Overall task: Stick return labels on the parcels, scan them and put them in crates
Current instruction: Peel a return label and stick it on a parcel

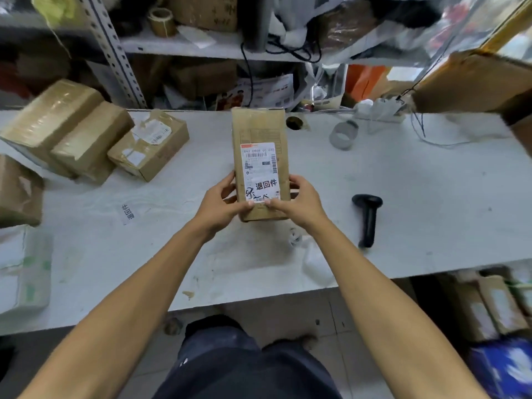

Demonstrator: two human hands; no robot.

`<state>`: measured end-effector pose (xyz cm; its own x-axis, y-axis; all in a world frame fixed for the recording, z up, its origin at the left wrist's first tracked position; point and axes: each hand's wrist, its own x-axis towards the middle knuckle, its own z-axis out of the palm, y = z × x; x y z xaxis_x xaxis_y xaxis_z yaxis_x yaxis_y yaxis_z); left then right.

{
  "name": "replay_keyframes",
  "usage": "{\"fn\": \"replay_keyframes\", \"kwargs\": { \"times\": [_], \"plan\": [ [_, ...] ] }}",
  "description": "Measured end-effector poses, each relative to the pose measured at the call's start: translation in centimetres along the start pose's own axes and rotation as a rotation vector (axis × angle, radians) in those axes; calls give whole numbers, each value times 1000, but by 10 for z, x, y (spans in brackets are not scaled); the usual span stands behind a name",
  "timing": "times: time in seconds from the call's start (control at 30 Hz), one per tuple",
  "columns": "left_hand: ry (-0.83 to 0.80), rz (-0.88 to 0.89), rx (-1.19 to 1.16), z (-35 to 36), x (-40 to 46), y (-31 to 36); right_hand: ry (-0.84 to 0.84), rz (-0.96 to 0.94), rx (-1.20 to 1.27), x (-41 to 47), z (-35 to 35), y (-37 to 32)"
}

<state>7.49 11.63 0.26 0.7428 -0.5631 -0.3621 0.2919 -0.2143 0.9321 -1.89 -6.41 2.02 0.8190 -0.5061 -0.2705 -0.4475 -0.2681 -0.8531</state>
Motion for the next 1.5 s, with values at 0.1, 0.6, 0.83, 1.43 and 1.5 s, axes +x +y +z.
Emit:
{"fn": "replay_keyframes", "kwargs": {
  "times": [0.1, 0.6, 0.83, 1.43, 1.5],
  "plan": [
    [-55, 77, 22, 34, 1, 33, 96, -66, 29, -9, -46, -4],
    [-583, 129, 150, 391, -33, 37, 564, 97, 118, -183, -321, 175],
    [-1004, 18, 318, 567, -82, -17, 861, 411, 257, -315, -382, 290],
    [-1477, -231, 605, 869, -135, -134, 1147, 955, 519, -440, -496, 470],
    [-1475, -277, 651, 899, -129, -141, 1130, 997, 539, -438, -520, 488]
  ]
}}
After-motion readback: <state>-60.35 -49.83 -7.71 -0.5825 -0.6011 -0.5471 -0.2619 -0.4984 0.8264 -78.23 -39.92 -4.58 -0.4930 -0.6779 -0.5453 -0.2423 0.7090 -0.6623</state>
